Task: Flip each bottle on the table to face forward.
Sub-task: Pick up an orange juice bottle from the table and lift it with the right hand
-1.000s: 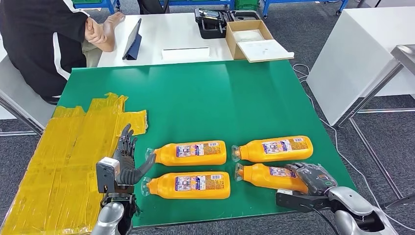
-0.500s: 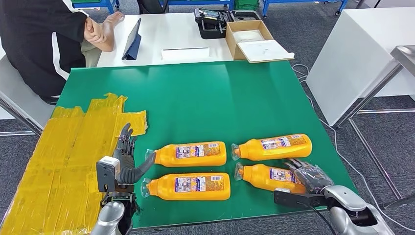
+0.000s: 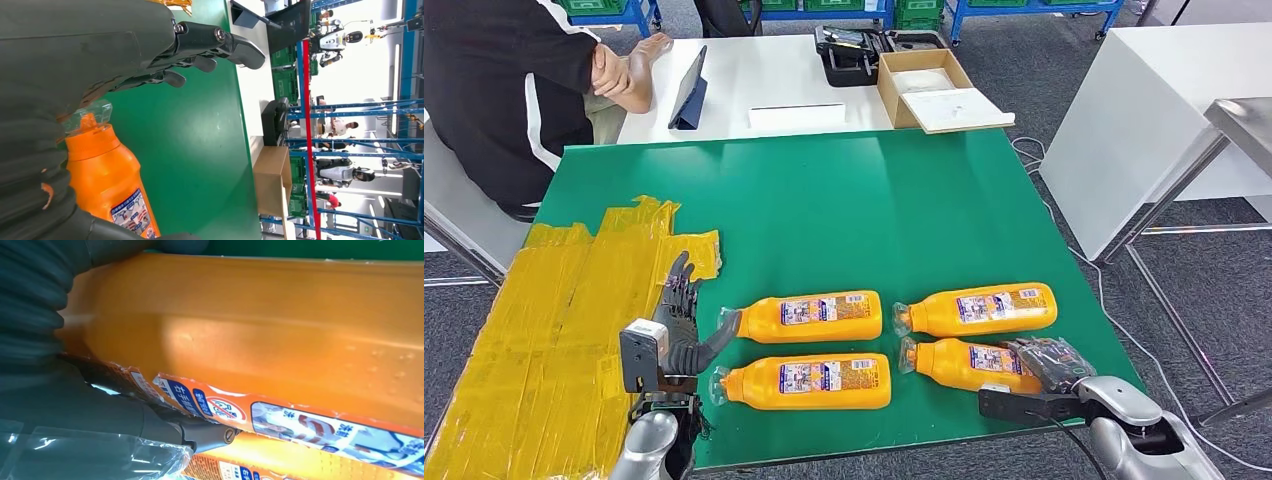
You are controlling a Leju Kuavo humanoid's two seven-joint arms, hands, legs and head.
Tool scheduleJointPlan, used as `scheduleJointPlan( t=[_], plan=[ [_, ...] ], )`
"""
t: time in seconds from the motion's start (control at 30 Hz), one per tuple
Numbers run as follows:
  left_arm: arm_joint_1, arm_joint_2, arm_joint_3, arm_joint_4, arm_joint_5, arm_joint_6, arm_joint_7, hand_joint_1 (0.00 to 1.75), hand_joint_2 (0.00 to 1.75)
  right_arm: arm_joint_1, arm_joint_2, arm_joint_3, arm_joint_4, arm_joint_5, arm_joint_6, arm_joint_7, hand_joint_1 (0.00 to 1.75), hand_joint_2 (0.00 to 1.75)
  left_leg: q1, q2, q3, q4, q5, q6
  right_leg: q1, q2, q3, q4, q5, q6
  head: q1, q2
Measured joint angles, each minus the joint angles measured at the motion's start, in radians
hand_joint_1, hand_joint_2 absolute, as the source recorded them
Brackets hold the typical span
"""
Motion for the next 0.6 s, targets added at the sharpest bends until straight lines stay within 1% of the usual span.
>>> scheduleJointPlan(
  t=[0.2,0.43,0.53,0.6],
  plan=[
    [-0.003,0.0,0.0,-0.003,0.0,-0.002,-0.001,0.0,1.75,0.003,0.002,-0.001,-0.003,-0.015,-0.018,-0.02,1.75,1.75,0.001,0.001,-0.001,0.0,0.004,0.0,0.0,0.001,0.004,0.0,0.001,-0.001,0.0,0.0],
    [-0.001,0.0,0.001,-0.002,0.0,-0.002,-0.002,0.0,1.75,0.014,0.013,-0.002,-0.011,-0.022,-0.046,-0.043,1.75,1.75,0.004,0.002,-0.001,0.0,0.001,-0.004,0.0,0.003,0.004,0.0,0.0,-0.002,0.0,0.0],
    [0.001,0.0,0.001,-0.002,0.0,-0.001,-0.004,0.0,1.75,0.025,0.029,-0.004,-0.023,-0.029,-0.104,-0.085,1.75,1.75,0.005,0.001,-0.003,0.0,0.002,-0.004,0.0,0.002,0.003,0.0,0.0,-0.002,0.0,0.0],
    [0.004,0.0,0.002,-0.002,0.0,0.001,-0.006,0.0,1.75,0.036,0.053,-0.006,-0.046,-0.022,-0.154,-0.111,1.75,1.75,0.005,-0.002,-0.006,0.0,0.004,-0.004,0.0,0.001,0.001,0.0,0.0,-0.003,0.0,0.0]
  ],
)
